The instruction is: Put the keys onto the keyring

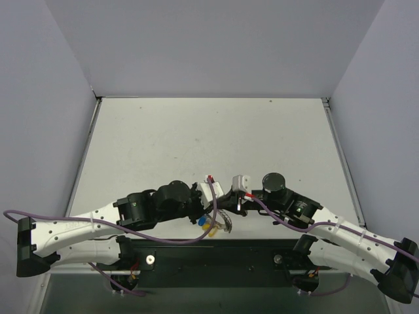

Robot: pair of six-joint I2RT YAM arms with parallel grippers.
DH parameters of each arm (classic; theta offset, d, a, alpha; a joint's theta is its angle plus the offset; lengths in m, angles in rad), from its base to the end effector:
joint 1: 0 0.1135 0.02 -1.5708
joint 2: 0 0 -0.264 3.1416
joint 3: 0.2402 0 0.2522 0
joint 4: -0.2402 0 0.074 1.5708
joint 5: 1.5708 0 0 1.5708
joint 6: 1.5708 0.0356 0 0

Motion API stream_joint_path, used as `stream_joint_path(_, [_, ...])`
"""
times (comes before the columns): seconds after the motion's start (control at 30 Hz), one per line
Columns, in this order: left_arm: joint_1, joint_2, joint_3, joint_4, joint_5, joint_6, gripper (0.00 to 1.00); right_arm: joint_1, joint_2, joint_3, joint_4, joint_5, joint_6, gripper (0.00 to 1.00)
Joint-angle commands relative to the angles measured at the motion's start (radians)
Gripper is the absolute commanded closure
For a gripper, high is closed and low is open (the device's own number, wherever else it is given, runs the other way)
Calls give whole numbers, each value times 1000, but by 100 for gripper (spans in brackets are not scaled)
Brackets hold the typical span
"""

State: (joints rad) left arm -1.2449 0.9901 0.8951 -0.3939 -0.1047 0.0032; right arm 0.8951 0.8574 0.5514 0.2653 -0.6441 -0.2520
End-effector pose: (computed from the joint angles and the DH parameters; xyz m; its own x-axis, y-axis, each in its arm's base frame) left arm 0.0744 -0.2085 0.3193 -0.1474 0.4462 -0.8827 0.9131 0.4044 0.0519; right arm 0.1092 0.1704 0.2924 0.2245 -0.0387 -0.9737 -0.9740 0.0231 -0.2255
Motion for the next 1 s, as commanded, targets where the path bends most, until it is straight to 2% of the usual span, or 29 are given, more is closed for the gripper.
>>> stream_joint_path(0.0, [5, -28, 1, -72, -87, 3, 100, 4, -18, 5, 84, -42, 10, 100])
stream_joint_path(0.03, [5, -28, 4, -89, -93, 1, 98, 4, -15, 4, 86, -42, 11, 100])
stream_joint_path(0.07, [5, -30, 11, -97, -108, 4, 93, 2, -15, 5, 86, -42, 11, 100])
stream_joint_path(0.1, [5, -33, 13, -105, -115, 4, 74, 4, -12, 5, 89, -43, 13, 100])
stream_joint_path(0.2, [5, -53, 13, -114, -131, 3, 49, 4, -8, 4, 94, -46, 16, 100])
stream_joint_path(0.3, [7, -99, -8, -77, -119, -32, 41, 5, -8, 5, 95, -48, 16, 100])
stream_joint_path(0.5, [51, -234, -74, 26, -66, -83, 39, 7, -11, 7, 91, -46, 10, 100])
stream_joint_path(0.63, [127, -312, -108, 107, 51, -115, 46, 8, -11, 13, 81, -45, 7, 100])
stream_joint_path(0.73, [195, -300, -96, 110, 149, -120, 50, 10, -12, 12, 80, -45, 5, 100])
stream_joint_path(0.97, [263, -168, -18, 66, 328, -101, 52, 11, -17, 12, 74, -48, 2, 100])
